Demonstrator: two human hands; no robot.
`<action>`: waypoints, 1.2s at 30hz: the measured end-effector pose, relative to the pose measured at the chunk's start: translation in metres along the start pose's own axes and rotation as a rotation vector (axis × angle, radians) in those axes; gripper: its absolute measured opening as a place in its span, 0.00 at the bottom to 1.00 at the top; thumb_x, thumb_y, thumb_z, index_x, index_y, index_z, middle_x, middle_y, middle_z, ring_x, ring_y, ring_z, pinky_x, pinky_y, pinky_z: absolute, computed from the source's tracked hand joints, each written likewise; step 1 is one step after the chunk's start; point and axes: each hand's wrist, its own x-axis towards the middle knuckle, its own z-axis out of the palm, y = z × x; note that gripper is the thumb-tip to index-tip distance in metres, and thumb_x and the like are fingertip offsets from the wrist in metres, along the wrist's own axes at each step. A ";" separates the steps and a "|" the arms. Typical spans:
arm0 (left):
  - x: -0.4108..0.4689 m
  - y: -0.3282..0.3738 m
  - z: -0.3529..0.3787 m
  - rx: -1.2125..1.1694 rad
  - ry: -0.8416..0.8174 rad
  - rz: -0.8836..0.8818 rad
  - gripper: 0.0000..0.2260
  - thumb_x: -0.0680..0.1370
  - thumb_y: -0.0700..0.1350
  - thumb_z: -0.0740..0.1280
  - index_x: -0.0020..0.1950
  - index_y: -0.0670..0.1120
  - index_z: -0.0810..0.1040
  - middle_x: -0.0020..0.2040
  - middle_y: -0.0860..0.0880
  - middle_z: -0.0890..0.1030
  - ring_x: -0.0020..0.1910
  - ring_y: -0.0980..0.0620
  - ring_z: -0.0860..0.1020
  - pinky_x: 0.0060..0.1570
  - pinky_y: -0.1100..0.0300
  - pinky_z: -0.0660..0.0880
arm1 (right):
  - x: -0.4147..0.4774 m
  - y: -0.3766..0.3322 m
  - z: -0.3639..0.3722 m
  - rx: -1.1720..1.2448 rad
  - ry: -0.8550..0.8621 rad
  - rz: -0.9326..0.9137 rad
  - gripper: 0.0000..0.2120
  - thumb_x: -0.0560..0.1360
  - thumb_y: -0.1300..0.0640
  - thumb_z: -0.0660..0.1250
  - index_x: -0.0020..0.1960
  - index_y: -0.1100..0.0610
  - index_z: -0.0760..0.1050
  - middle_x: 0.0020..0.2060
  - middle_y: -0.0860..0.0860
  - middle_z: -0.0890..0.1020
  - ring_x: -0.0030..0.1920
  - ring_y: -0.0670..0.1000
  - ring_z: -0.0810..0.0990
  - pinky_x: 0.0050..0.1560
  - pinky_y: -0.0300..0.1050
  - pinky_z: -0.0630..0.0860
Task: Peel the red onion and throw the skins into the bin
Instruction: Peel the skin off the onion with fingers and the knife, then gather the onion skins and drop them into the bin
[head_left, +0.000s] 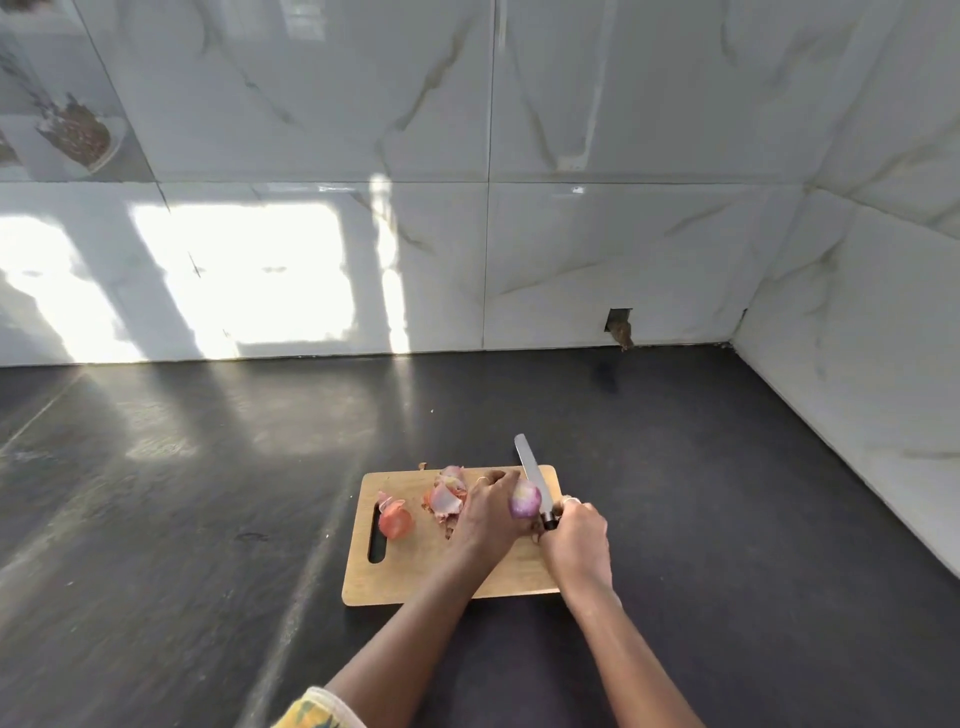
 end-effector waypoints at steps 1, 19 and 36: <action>0.000 -0.001 0.001 0.002 -0.003 0.000 0.30 0.68 0.46 0.74 0.67 0.44 0.70 0.66 0.46 0.71 0.64 0.48 0.70 0.59 0.63 0.64 | 0.001 0.000 -0.001 0.000 -0.009 0.009 0.05 0.72 0.63 0.65 0.47 0.62 0.75 0.45 0.56 0.77 0.43 0.55 0.74 0.40 0.43 0.67; -0.002 -0.078 -0.086 -0.022 0.442 -0.246 0.14 0.78 0.38 0.59 0.63 0.39 0.75 0.60 0.39 0.77 0.61 0.43 0.74 0.60 0.57 0.67 | 0.015 -0.082 0.029 0.039 -0.113 -0.407 0.13 0.79 0.60 0.61 0.60 0.63 0.77 0.58 0.57 0.80 0.59 0.54 0.77 0.57 0.40 0.69; 0.067 -0.073 -0.072 0.272 0.211 -0.432 0.13 0.70 0.53 0.70 0.48 0.45 0.80 0.51 0.43 0.81 0.54 0.42 0.77 0.53 0.51 0.71 | 0.032 -0.097 0.065 -0.067 -0.371 -0.361 0.18 0.76 0.64 0.57 0.64 0.62 0.74 0.61 0.60 0.74 0.63 0.59 0.72 0.63 0.48 0.69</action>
